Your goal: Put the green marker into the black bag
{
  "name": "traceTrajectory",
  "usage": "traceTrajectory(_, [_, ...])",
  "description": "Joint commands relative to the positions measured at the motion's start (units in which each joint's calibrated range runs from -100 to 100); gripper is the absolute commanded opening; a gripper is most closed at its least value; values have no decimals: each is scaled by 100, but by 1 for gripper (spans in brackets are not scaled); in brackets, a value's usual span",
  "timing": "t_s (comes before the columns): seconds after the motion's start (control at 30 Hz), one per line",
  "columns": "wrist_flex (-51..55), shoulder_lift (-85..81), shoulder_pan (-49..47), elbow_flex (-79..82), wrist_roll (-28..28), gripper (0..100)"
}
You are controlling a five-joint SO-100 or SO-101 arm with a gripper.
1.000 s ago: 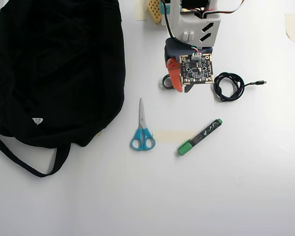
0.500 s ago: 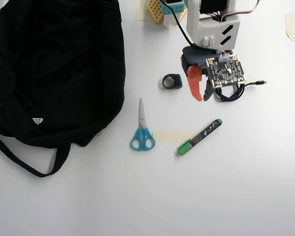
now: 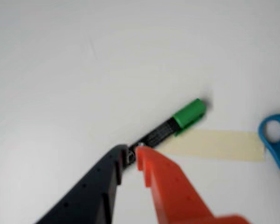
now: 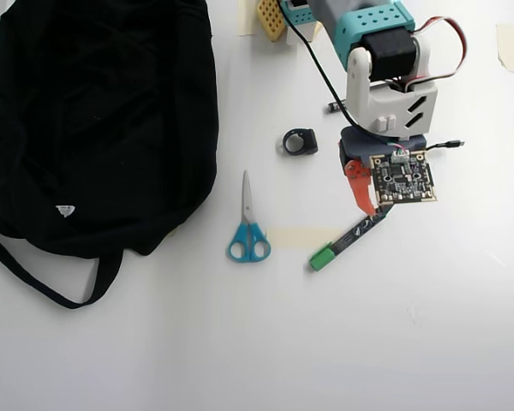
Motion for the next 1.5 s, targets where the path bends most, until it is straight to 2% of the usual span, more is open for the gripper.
traceTrajectory(0.0, [-34,186,-89,-489,-43,2])
traceTrajectory(0.2, [9,468,-246,-524,-90,3])
traceTrajectory(0.3, [164,476,-209,-453,-326,8])
traceTrajectory(0.4, [311,559,-111,-453,-315,12])
traceTrajectory(0.63, [302,900,-59,-515,-321,6])
traceTrajectory(1.07, [285,1082,53,-515,-483,6])
traceTrajectory(1.27, [233,1090,-119,-659,-688,12])
traceTrajectory(1.47, [199,1115,-306,-749,-945,13])
